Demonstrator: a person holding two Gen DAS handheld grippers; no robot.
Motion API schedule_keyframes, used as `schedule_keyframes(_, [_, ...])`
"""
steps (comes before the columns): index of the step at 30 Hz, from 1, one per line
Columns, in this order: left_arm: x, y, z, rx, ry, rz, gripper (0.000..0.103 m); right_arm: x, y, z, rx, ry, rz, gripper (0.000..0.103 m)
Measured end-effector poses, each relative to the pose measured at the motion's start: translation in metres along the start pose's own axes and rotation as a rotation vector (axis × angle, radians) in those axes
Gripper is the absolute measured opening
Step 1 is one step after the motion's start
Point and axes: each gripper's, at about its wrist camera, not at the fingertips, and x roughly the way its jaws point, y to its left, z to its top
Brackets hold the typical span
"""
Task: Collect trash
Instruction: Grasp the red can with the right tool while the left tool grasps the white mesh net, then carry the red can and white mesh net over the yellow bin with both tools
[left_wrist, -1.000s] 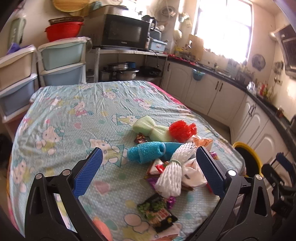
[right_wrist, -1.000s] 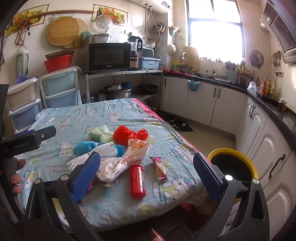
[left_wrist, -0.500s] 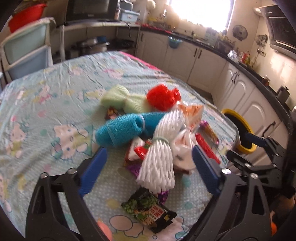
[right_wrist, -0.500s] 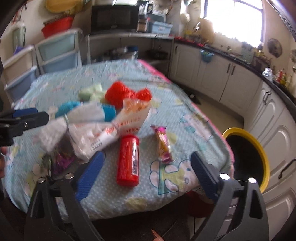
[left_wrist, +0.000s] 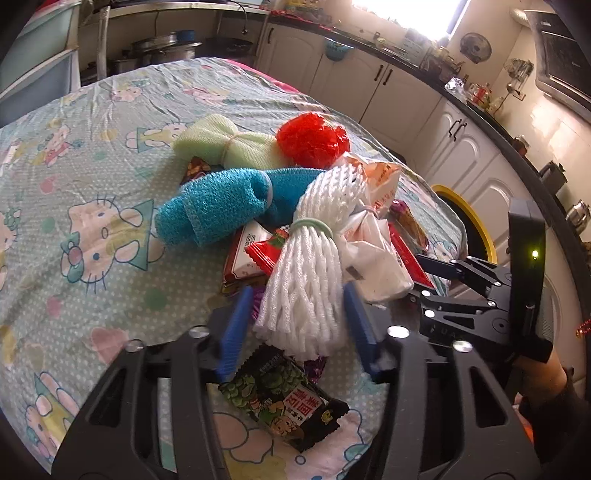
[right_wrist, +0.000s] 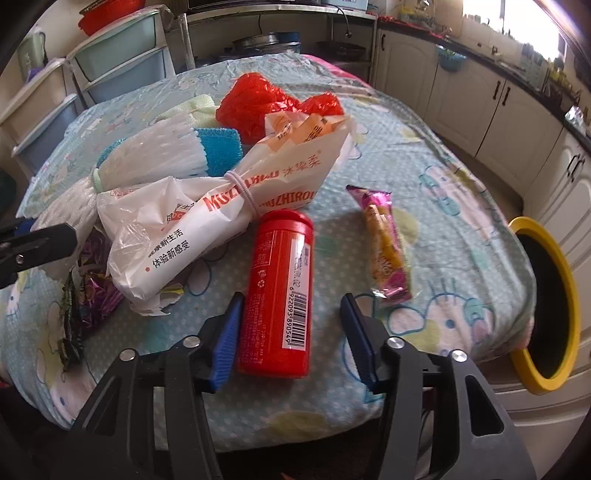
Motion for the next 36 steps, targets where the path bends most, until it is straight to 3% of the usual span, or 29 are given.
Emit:
schedule_keyframes(2, [0.001,-0.001,0.001,0.004,0.008,-0.002,0.025,0.002,0.000,0.000,-0.003,0.001,0.002,0.043])
schedule_keyframes(5, [0.002,-0.001,0.001,0.016,0.009,0.004,0.018,0.002,-0.001,0.001,0.008,-0.009,0.011,0.032])
schedule_keyframes(19, [-0.036,-0.021,0.031,0.066,-0.143,-0.004,0.013,-0.043,-0.024,0.003,0.099,-0.116,0.090,0.032])
schedule_keyframes(27, [-0.024,-0.072,0.059,0.178,-0.160,-0.064,0.013,-0.087,-0.062,0.005,0.173,-0.209,0.020,0.032])
schedule_keyframes(36, [0.012,-0.143,0.084,0.263,-0.141,-0.141,0.013,-0.126,-0.133,-0.013,0.309,-0.285,-0.122,0.032])
